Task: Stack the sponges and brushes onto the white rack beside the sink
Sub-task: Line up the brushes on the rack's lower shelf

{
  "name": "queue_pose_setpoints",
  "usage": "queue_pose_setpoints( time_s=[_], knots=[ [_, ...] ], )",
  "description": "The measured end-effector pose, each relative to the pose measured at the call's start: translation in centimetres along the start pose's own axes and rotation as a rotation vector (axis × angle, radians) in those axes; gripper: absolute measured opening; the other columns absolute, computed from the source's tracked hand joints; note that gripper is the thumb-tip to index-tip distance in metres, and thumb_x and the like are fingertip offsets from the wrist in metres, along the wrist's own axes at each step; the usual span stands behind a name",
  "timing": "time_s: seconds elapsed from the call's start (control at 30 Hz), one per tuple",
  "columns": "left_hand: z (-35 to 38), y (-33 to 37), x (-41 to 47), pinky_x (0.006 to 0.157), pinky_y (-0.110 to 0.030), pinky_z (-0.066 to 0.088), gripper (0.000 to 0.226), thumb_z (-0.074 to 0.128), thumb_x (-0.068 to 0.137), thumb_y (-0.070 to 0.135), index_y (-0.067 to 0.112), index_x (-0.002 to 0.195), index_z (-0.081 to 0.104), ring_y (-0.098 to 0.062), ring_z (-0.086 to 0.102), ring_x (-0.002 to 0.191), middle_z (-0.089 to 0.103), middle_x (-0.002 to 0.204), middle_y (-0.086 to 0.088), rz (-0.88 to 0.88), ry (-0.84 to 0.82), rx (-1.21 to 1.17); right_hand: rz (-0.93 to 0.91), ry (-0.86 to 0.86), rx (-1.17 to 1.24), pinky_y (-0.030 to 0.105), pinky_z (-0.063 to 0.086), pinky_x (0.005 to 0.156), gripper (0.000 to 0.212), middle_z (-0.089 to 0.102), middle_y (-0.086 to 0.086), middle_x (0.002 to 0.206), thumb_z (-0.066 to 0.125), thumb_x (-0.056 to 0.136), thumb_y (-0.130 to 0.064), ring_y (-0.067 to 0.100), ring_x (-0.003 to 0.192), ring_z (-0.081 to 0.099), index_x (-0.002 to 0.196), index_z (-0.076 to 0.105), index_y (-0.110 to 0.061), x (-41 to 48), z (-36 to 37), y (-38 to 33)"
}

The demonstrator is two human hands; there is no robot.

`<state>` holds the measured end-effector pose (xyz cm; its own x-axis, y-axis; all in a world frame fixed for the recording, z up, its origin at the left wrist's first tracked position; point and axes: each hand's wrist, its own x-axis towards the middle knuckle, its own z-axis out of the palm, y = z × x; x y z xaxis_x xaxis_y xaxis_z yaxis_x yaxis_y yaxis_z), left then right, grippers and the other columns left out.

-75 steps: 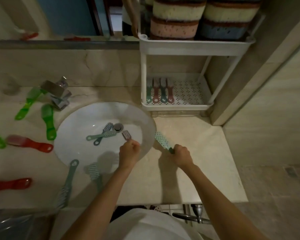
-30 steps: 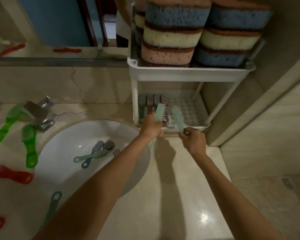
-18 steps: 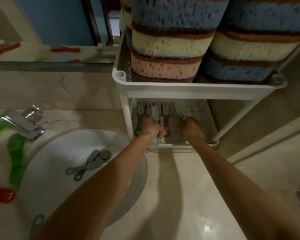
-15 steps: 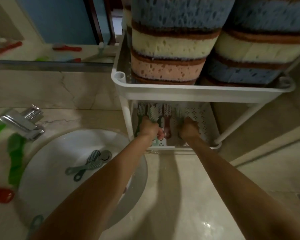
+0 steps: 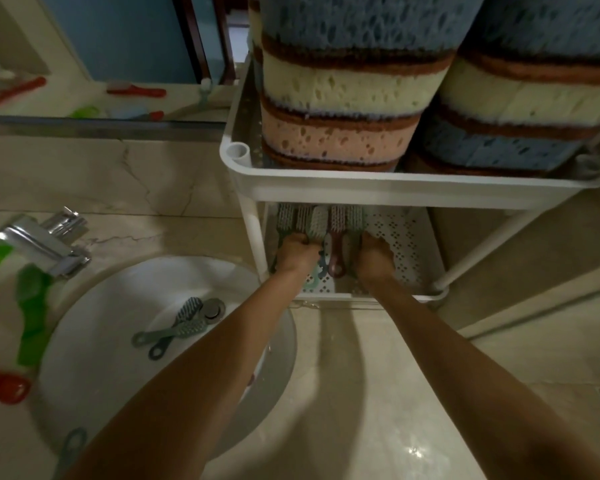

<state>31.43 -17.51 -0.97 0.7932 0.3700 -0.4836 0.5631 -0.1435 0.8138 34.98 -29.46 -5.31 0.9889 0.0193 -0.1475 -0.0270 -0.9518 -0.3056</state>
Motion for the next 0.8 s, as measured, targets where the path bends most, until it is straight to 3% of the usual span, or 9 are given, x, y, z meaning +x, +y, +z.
queue_pose_setpoints(
  time_s=[0.1,0.17,0.3,0.4,0.5,0.63,0.7,0.73,0.8],
  knots=[
    [0.2,0.1,-0.1,0.083,-0.027,0.045,0.02,0.052,0.092,0.015,0.006,0.104,0.066,-0.028,0.059,0.104,0.064,0.112,-0.014,-0.009,0.016,0.002,0.013,-0.008,-0.013,0.037,0.049,0.09,0.037,0.053,0.02,0.124,0.027,0.102,-0.021,0.031,0.109,0.057,0.131,0.039,0.0,-0.2,-0.1,0.3],
    [0.3,0.1,0.1,0.09,-0.031,0.047,0.022,0.051,0.093,0.016,0.006,0.108,0.065,-0.028,0.058,0.108,0.063,0.114,-0.012,-0.028,0.021,-0.018,0.001,-0.016,-0.032,0.037,0.048,0.089,0.038,0.053,0.019,0.124,0.031,0.101,-0.023,0.031,0.108,0.057,0.132,0.038,-0.002,-0.1,-0.1,0.4],
    [0.6,0.3,0.3,0.078,-0.028,0.041,0.021,0.052,0.091,0.001,0.011,0.073,0.056,-0.02,0.053,0.088,0.058,0.079,-0.007,-0.131,-0.006,-0.252,-0.021,0.035,-0.022,0.035,0.047,0.085,0.033,0.056,0.019,0.12,0.035,0.099,-0.021,0.031,0.106,0.058,0.126,0.045,-0.003,-0.7,-0.5,0.7],
    [0.7,0.2,0.7,0.079,-0.031,0.043,0.032,0.054,0.087,-0.007,0.015,0.064,0.046,-0.02,0.055,0.083,0.055,0.073,-0.005,-0.174,-0.02,-0.359,-0.024,0.056,0.34,0.029,0.047,0.081,0.022,0.067,0.018,0.106,0.049,0.093,-0.013,0.028,0.096,0.063,0.107,0.061,0.0,-2.1,-1.6,0.4],
    [1.0,0.5,1.0,0.071,-0.024,0.046,0.016,0.051,0.091,-0.003,0.01,0.081,0.053,-0.018,0.052,0.094,0.056,0.096,-0.009,-0.18,-0.028,-0.4,0.036,-0.082,0.714,0.029,0.048,0.076,0.017,0.07,0.015,0.098,0.058,0.087,-0.007,0.021,0.085,0.063,0.097,0.069,-0.002,-3.9,-2.8,-0.2],
    [2.3,1.0,1.5,0.059,-0.027,0.053,0.029,0.054,0.087,-0.009,0.011,0.065,0.05,-0.025,0.058,0.085,0.063,0.096,-0.02,-0.129,-0.041,-0.386,0.109,-0.307,0.998,0.01,0.039,0.042,0.012,0.058,0.005,0.066,0.054,0.089,0.003,-0.003,0.043,0.051,0.09,0.063,-0.004,-5.2,-3.8,0.0],
    [3.0,1.4,0.9,0.063,-0.034,0.056,0.022,0.052,0.09,-0.003,0.009,0.071,0.055,-0.033,0.062,0.09,0.062,0.102,-0.023,-0.061,-0.062,-0.289,0.153,-0.307,1.038,0.009,0.031,0.033,0.019,0.055,0.0,0.051,0.05,0.091,0.005,-0.003,0.029,0.042,0.077,0.058,-0.004,-4.8,-3.9,0.4],
    [3.0,1.7,0.5,0.072,-0.034,0.055,0.014,0.051,0.092,0.003,0.007,0.083,0.06,-0.035,0.063,0.098,0.063,0.108,-0.022,0.024,-0.046,-0.127,0.194,-0.275,1.057,0.01,0.03,0.031,0.026,0.055,-0.002,0.045,0.048,0.092,0.005,-0.003,0.027,0.04,0.07,0.056,-0.007,-4.4,-3.9,0.7],
    [2.7,1.5,-0.2,0.077,-0.028,0.045,0.023,0.043,0.097,0.013,0.003,0.113,0.057,-0.03,0.061,0.101,0.063,0.115,-0.017,0.238,-0.006,0.296,0.28,-0.207,1.041,0.013,0.033,0.033,0.033,0.054,0.0,0.051,0.047,0.092,0.003,0.002,0.035,0.045,0.064,0.053,-0.013,-3.5,-3.9,1.7]
  ],
)
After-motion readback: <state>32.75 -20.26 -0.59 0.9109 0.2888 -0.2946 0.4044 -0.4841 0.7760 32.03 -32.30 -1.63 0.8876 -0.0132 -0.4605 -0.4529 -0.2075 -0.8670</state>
